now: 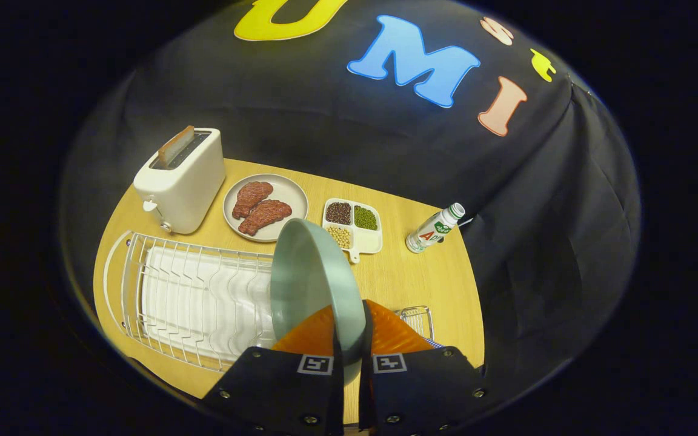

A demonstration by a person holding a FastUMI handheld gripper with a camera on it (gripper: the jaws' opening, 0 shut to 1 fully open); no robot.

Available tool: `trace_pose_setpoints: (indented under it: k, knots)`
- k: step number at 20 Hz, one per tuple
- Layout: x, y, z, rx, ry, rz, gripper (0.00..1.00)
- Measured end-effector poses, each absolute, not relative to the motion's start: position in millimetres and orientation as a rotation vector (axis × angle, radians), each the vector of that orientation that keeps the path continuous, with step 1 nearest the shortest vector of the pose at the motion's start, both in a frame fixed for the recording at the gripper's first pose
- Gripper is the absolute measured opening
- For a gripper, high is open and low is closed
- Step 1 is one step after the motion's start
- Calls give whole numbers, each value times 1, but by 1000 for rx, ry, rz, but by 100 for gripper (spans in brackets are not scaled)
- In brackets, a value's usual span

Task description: Take the plate from the dish rack, then take the spoon from the basket and place it into the plate.

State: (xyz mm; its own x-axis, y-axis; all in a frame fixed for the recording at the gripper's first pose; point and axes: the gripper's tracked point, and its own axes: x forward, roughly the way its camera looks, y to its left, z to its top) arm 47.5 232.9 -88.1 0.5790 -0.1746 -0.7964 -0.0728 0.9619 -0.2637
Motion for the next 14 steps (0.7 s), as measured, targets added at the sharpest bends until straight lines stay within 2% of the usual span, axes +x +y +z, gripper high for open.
trace_pose_setpoints:
  k: [14]
  knots:
    - [-25,138,-88,-26,996,71,10]
